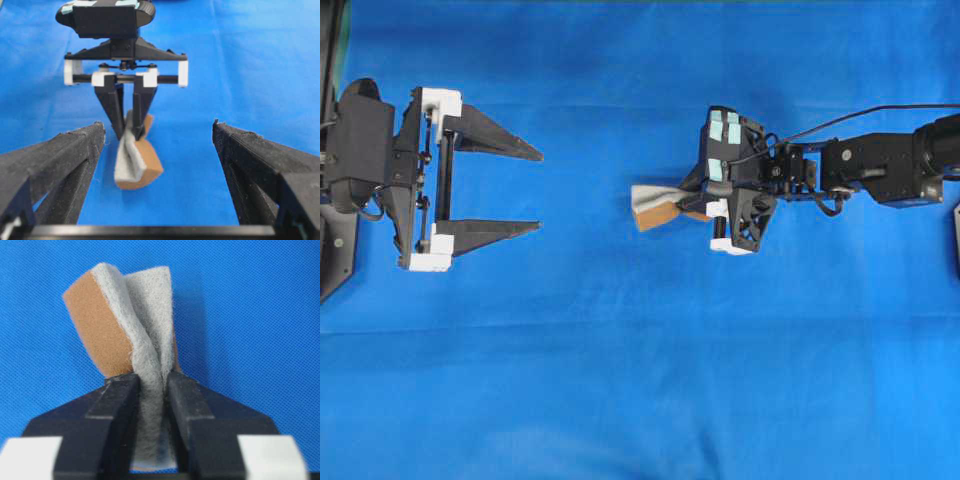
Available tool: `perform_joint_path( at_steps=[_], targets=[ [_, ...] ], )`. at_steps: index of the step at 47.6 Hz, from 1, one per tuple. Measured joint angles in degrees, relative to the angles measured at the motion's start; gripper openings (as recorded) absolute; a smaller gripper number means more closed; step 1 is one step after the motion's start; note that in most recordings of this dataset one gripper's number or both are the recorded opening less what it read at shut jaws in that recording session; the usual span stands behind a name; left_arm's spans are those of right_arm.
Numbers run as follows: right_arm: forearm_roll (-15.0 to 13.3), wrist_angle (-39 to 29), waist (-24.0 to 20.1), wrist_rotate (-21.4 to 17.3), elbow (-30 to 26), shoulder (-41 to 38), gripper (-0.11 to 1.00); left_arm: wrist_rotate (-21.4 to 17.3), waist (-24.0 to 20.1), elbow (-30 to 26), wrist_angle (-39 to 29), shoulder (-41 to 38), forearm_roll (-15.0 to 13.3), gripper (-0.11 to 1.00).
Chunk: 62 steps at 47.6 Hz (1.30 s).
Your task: Hand over the sponge with the left arm and wipe it with the right arm.
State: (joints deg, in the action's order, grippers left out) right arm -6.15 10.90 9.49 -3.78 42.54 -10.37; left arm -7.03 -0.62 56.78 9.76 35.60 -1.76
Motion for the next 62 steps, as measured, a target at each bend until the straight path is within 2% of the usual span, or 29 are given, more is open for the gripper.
perform_joint_path(
  at_steps=[5,8,26,46,56,62],
  targets=[
    [0.0,0.0,-0.53,0.09,0.0,0.0,0.67,0.09,0.0,0.0,0.0,0.0,0.0,0.86],
    [0.18,-0.09,-0.7,0.09,-0.18,0.0,0.74,0.0,0.09,0.0,0.09,0.0,0.0,0.86],
    [1.05,-4.75,-2.29,-0.09,-2.37,1.67,0.74,-0.18,0.09,0.0,0.0,0.0,0.0,0.86],
    [0.88,-11.6,-2.99,0.26,-2.29,15.47,0.74,-0.18,0.09,0.0,0.09,0.0,0.0,0.86],
    [0.88,-11.78,-3.08,0.26,0.7,24.08,0.74,-0.26,0.09,-0.09,0.0,0.0,0.0,0.86],
    [0.88,-10.11,-3.08,0.26,2.2,26.46,0.74,-0.26,0.09,0.0,0.0,0.0,0.0,0.86]
  ],
)
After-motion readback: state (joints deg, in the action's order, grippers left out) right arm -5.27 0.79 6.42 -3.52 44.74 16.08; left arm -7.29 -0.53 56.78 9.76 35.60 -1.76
